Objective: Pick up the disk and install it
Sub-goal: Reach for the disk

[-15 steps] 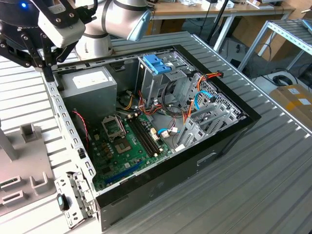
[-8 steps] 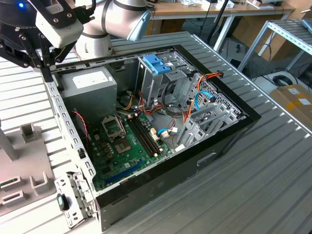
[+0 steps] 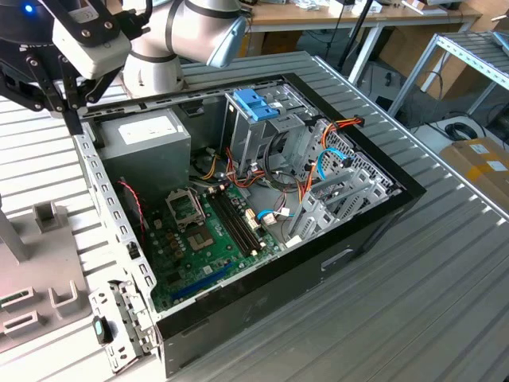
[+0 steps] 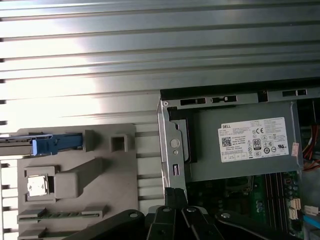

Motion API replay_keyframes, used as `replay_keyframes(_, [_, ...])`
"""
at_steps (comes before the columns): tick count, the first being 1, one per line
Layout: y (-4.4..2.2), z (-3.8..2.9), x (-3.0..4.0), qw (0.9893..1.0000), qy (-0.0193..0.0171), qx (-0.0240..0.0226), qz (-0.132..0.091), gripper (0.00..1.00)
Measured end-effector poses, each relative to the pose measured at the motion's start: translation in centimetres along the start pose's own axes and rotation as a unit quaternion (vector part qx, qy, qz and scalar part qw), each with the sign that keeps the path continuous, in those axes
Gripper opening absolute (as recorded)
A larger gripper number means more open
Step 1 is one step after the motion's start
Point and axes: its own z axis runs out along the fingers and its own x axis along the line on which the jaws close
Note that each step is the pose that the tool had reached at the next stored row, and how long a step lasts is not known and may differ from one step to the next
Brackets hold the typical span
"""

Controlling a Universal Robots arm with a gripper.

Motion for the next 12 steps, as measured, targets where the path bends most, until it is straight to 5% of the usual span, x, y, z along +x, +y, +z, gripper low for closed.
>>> replay_keyframes(12, [-0.05, -0.02, 0.62, 1.0000, 0.0000, 0.0000, 0.000, 0.10])
